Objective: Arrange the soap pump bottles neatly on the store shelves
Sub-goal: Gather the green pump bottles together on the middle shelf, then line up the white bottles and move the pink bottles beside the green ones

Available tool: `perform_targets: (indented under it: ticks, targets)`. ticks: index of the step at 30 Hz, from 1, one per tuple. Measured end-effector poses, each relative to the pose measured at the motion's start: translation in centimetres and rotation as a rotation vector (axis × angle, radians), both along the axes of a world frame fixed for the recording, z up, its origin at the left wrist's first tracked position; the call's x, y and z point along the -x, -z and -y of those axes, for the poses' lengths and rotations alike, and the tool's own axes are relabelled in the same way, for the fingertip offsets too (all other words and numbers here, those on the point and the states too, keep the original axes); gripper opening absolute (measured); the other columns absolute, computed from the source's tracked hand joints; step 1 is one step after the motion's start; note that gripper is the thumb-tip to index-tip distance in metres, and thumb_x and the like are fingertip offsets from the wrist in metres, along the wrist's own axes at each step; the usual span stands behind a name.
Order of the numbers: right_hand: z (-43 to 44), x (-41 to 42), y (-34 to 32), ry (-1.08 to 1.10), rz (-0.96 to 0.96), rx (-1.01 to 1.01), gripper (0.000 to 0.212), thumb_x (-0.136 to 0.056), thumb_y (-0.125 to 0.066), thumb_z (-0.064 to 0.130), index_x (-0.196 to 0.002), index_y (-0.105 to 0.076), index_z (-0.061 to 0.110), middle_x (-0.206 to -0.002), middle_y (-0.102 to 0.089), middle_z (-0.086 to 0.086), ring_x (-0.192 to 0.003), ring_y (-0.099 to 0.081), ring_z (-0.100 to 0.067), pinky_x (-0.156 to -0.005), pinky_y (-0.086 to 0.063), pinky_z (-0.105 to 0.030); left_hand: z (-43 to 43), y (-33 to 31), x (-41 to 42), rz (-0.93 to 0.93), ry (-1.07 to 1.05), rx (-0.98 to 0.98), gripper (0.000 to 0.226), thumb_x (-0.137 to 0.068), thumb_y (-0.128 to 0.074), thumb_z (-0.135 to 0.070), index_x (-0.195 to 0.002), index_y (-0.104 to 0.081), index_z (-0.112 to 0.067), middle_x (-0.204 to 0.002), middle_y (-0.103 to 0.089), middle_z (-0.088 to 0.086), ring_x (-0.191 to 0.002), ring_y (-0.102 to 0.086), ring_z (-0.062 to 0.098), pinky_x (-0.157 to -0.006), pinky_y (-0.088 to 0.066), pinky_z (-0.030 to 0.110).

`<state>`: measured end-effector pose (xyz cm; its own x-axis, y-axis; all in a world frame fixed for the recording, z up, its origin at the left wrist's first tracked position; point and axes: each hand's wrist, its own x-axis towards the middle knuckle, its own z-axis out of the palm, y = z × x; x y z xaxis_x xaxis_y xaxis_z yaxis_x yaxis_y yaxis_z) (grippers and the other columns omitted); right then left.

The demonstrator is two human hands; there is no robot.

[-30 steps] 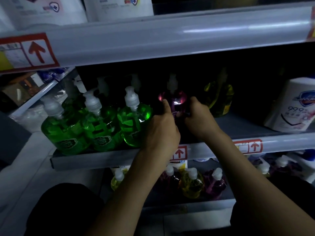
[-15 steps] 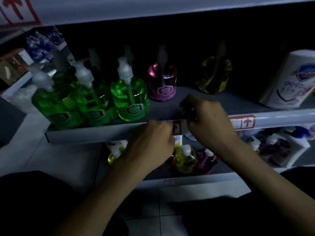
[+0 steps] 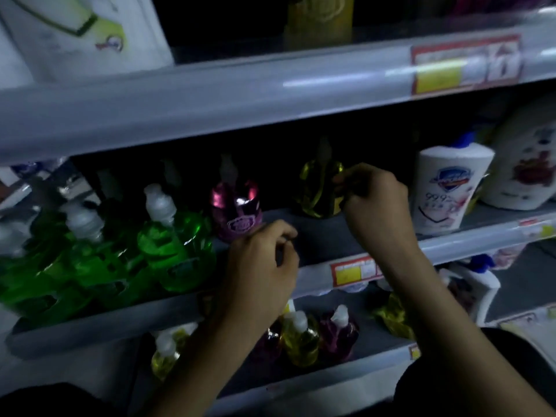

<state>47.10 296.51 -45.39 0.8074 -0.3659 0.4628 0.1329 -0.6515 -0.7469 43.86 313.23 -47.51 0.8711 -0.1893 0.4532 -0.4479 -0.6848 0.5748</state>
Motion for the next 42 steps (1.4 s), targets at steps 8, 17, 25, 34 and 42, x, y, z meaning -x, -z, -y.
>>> perform_targets:
  ticks: [8,17,25,34,42]
  targets:
    - [1.3,1.9,-1.6,0.168,0.446,-0.123,0.017,-0.075,-0.048,0.007,-0.075,-0.064,0.015,-0.069,-0.062,0.002,-0.065,-0.056,-0.011,-0.059,-0.038,-0.02,3.3,-3.8,-0.9,0.071,0.086,0.091,0.016,-0.089,-0.058,-0.006,-0.086,-0.069,-0.017,-0.051,-0.047,-0.018,-0.052,-0.05,-0.007,-0.047,-0.031,0.005]
    - [12.0,1.8,1.5,0.503,0.107,-0.198,0.062,-0.074,-0.047,-0.003,-0.133,-0.049,0.014,-0.121,-0.052,-0.021,-0.111,-0.048,-0.038,-0.086,-0.038,-0.033,14.5,-1.0,-6.0,-0.418,0.276,0.241,0.05,-0.097,-0.047,-0.006,-0.143,-0.035,-0.019,-0.141,-0.045,0.005,-0.063,-0.058,0.013,-0.046,-0.042,0.016]
    - [14.6,3.0,3.4,0.176,-0.048,-0.201,0.037,-0.08,-0.07,0.008,-0.111,-0.053,0.019,-0.106,-0.067,-0.008,-0.099,-0.062,-0.03,-0.074,-0.045,-0.031,17.8,-1.1,-7.4,-0.504,0.315,0.224,0.057,-0.097,-0.052,-0.011,-0.148,-0.027,-0.011,-0.143,-0.042,0.015,-0.05,-0.052,0.011,-0.04,-0.039,0.014]
    - [12.1,4.8,0.9,-0.115,-0.025,-0.025,0.061,-0.06,-0.088,0.011,-0.115,-0.064,0.023,-0.097,-0.07,0.002,-0.09,-0.067,-0.018,-0.075,-0.054,-0.039,11.9,-1.7,-3.2,-0.282,0.251,0.268,0.044,-0.084,-0.068,-0.004,-0.124,-0.055,-0.018,-0.079,-0.057,0.0,-0.056,-0.047,0.008,-0.052,-0.042,0.018]
    - [6.1,10.1,-6.8,-0.275,0.307,0.143,0.059,-0.065,-0.065,0.054,-0.12,-0.056,0.035,-0.108,-0.055,0.022,-0.099,-0.057,0.006,-0.082,-0.044,-0.007,3.9,-10.8,4.1,0.02,0.24,0.183,0.056,-0.086,-0.067,-0.017,-0.132,-0.048,-0.041,-0.091,-0.054,-0.018,-0.077,-0.054,-0.003,-0.073,-0.042,0.007]
